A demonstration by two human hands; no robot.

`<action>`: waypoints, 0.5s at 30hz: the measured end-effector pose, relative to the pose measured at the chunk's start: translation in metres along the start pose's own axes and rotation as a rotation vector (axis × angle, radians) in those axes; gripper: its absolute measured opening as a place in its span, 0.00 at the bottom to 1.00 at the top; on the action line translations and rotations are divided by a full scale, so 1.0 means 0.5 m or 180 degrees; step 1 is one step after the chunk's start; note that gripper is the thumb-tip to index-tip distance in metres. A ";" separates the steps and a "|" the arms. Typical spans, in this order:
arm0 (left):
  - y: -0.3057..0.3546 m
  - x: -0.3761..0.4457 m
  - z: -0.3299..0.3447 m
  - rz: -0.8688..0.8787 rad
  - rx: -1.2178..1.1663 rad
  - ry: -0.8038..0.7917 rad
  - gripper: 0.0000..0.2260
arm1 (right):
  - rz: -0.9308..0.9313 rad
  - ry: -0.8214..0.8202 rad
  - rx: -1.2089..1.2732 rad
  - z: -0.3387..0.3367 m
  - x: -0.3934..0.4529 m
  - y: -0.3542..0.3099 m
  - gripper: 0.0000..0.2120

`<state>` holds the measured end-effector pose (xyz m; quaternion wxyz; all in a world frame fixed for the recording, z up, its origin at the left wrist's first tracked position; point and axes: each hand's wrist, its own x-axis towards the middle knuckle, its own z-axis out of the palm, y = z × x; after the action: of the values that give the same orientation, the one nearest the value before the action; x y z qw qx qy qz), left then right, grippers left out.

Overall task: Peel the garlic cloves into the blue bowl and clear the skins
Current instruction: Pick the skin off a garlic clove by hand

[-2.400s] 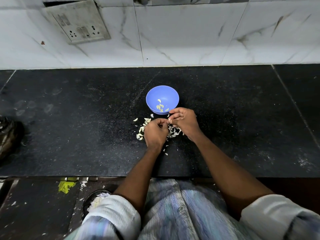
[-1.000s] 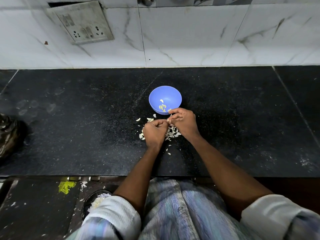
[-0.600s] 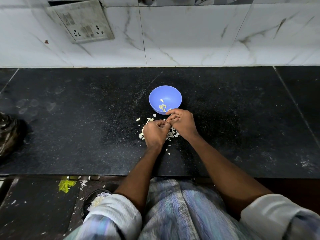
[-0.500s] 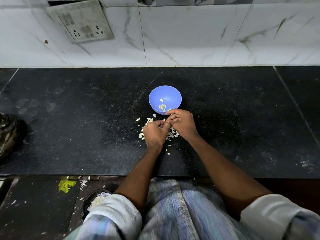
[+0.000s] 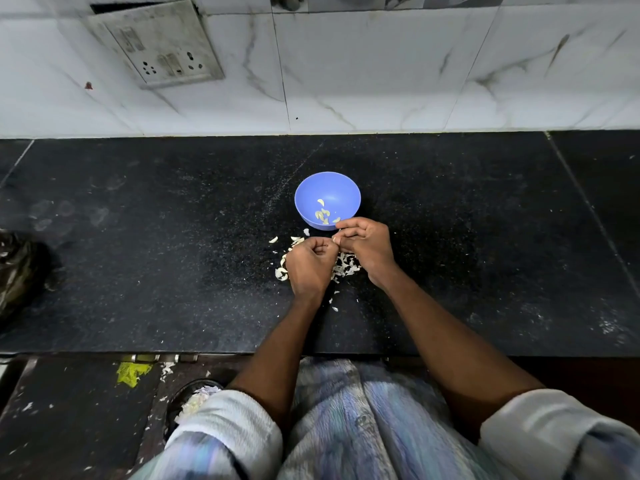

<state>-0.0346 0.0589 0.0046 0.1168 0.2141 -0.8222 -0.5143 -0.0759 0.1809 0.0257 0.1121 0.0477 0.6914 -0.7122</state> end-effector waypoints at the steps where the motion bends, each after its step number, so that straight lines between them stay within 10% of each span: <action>1: 0.000 -0.001 -0.001 0.0024 0.0019 -0.0030 0.06 | 0.0026 0.0019 0.0001 0.000 0.000 0.000 0.12; 15: 0.000 -0.006 -0.009 0.0116 0.0505 -0.0130 0.06 | 0.0392 -0.0017 0.0116 -0.001 -0.003 -0.001 0.10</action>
<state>-0.0299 0.0568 0.0066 0.0920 0.1971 -0.8663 -0.4496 -0.0745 0.1817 0.0264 0.1566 0.0904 0.6737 -0.7165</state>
